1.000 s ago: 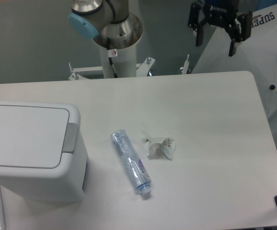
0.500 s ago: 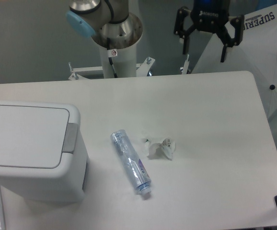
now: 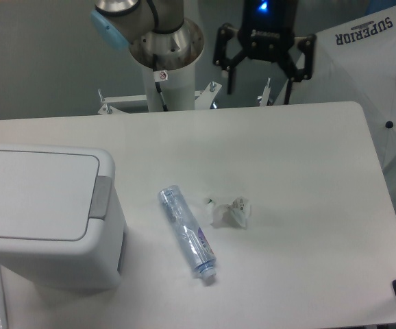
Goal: Open the trash can
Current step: 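Lower the open gripper beside the trash can lid's edge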
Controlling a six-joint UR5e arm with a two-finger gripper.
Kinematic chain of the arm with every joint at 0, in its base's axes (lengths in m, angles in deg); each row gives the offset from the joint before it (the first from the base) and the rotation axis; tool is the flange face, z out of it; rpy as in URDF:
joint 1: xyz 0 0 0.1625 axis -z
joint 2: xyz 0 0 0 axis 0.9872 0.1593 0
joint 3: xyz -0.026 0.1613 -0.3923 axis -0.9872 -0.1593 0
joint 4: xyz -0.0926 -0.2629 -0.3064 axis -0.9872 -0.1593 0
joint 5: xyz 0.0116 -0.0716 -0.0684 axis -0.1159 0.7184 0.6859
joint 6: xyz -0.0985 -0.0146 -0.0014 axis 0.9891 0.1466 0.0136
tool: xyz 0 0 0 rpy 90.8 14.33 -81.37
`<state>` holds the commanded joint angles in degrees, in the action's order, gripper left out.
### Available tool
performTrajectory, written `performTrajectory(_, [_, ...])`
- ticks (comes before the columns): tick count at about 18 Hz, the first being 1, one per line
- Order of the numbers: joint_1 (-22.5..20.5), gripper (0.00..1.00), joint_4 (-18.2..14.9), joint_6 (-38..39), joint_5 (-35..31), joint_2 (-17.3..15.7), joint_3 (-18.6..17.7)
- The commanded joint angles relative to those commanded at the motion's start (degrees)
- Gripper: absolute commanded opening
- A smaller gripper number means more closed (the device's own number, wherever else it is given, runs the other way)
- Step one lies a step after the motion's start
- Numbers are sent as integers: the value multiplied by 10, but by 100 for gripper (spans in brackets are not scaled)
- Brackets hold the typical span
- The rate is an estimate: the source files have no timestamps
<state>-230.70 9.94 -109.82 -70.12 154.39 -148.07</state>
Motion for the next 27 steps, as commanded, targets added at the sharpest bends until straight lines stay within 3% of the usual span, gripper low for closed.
performTrajectory(7, [70,100,84,173,-4,26,4])
performTrajectory(14, [120,100,92,262,-4,57,12])
performTrajectory(17, [137,100,98,298,-3,88,32])
performTrajectory(21, [158,100,154,366,-3,124,42])
performTrajectory(27, [166,100,154,376,-4,129,30])
